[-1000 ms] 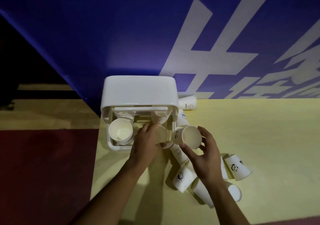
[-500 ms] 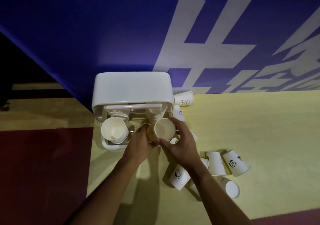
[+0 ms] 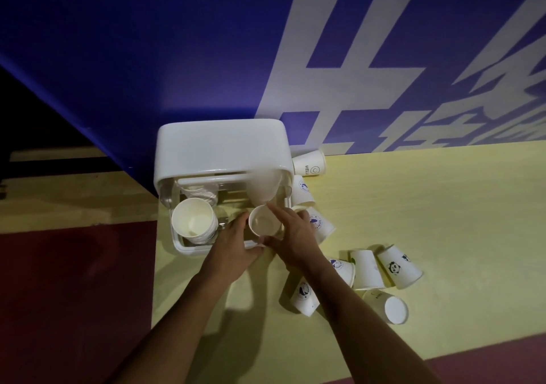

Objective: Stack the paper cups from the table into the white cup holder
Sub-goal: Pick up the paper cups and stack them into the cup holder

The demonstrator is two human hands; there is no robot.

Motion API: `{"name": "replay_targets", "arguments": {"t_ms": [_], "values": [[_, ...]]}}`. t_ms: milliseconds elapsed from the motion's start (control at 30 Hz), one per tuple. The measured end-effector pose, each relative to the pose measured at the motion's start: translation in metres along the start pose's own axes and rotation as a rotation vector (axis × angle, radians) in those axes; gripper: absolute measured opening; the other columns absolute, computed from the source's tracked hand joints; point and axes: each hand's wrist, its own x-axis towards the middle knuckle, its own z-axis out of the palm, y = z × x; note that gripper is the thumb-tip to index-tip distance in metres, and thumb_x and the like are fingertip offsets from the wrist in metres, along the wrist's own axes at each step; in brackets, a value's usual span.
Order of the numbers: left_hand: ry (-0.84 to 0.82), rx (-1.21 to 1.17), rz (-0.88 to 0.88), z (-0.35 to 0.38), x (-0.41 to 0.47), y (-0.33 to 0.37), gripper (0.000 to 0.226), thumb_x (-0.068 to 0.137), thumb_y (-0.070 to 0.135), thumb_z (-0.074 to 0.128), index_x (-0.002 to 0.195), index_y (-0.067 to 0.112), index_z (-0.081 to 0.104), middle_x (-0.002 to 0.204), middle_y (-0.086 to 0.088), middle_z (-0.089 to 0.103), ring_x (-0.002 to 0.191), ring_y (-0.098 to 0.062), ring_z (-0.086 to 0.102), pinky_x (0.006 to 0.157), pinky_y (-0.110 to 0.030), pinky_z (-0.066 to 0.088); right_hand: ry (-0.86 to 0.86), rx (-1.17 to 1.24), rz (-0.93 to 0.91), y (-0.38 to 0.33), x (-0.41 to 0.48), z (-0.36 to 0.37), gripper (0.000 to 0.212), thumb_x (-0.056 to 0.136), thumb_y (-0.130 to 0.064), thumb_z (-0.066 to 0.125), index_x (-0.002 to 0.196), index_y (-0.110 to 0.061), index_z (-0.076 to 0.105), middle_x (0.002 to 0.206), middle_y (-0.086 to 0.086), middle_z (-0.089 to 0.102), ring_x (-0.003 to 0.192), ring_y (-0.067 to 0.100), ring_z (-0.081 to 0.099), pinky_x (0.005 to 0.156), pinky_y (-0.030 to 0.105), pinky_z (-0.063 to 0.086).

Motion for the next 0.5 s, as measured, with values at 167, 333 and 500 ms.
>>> {"name": "replay_targets", "arguments": {"t_ms": [167, 333, 500], "values": [[0.104, 0.117, 0.041, 0.001, -0.01, 0.003, 0.063, 0.087, 0.023, 0.075, 0.143, 0.019, 0.047, 0.137, -0.007, 0.058, 0.126, -0.026, 0.055, 0.102, -0.044, 0.051, 0.159, 0.149, -0.01, 0.005, -0.026, -0.018, 0.077, 0.081, -0.051, 0.077, 0.149, -0.029, 0.049, 0.147, -0.005, 0.056, 0.122, 0.021, 0.044, 0.101, 0.039, 0.038], [0.266, 0.132, 0.344, 0.026, -0.06, 0.042, 0.042, 0.088, 0.02, 0.068, 0.129, 0.01, 0.06, 0.125, -0.009, 0.062, 0.117, -0.028, 0.056, 0.092, -0.04, 0.052, 0.393, 0.233, 0.141, 0.043, -0.104, -0.066, 0.03, 0.091, -0.03, 0.075, 0.121, -0.025, 0.072, 0.125, -0.009, 0.069, 0.109, 0.008, 0.057, 0.095, 0.035, 0.05], [-0.103, 0.231, 0.664, 0.095, -0.096, 0.091, 0.054, 0.08, 0.04, 0.06, 0.129, 0.016, 0.059, 0.125, -0.003, 0.059, 0.114, -0.025, 0.06, 0.091, -0.041, 0.056, 0.567, 0.376, 0.456, 0.103, -0.179, -0.098, 0.019, 0.094, -0.023, 0.068, 0.112, -0.023, 0.076, 0.108, -0.013, 0.073, 0.091, 0.007, 0.067, 0.081, 0.04, 0.059]]}}
